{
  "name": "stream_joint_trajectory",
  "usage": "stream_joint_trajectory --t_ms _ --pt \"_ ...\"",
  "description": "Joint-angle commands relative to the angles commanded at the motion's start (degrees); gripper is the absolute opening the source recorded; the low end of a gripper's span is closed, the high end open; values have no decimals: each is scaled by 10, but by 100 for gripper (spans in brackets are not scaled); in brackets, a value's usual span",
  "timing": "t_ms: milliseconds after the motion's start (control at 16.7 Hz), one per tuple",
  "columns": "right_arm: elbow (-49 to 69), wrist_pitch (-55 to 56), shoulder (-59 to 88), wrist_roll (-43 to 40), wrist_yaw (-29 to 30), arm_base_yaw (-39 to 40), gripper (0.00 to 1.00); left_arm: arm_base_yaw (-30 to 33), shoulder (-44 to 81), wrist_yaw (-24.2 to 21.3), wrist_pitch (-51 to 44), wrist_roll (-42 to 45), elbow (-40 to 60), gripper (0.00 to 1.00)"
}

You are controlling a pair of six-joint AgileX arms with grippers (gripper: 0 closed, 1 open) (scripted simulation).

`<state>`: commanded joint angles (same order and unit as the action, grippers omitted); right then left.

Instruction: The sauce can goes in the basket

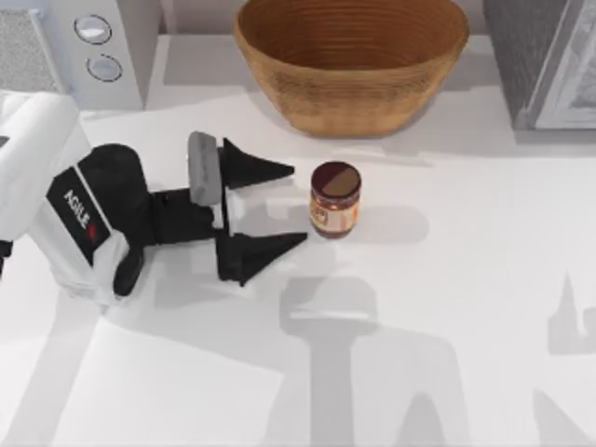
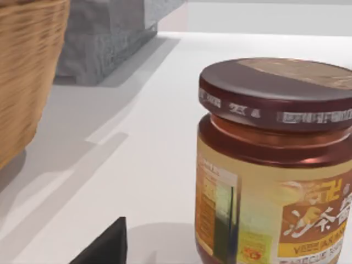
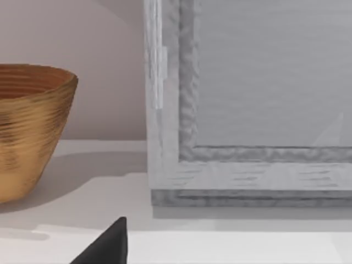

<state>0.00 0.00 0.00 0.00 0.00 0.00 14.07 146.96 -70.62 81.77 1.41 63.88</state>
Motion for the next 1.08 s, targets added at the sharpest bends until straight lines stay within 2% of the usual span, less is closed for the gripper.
stream_joint_trajectory --t_ms 240,600,840,1080 --pt "0 0 0 0 0 0 100 14 4 14 -9 0 14 100" --pt "0 0 0 0 0 0 100 84 26 83 -49 -5 80 100" --pt "0 0 0 0 0 0 100 88 27 87 -52 -5 84 100" --pt "0 0 0 0 0 0 100 88 27 87 -52 -5 84 70"
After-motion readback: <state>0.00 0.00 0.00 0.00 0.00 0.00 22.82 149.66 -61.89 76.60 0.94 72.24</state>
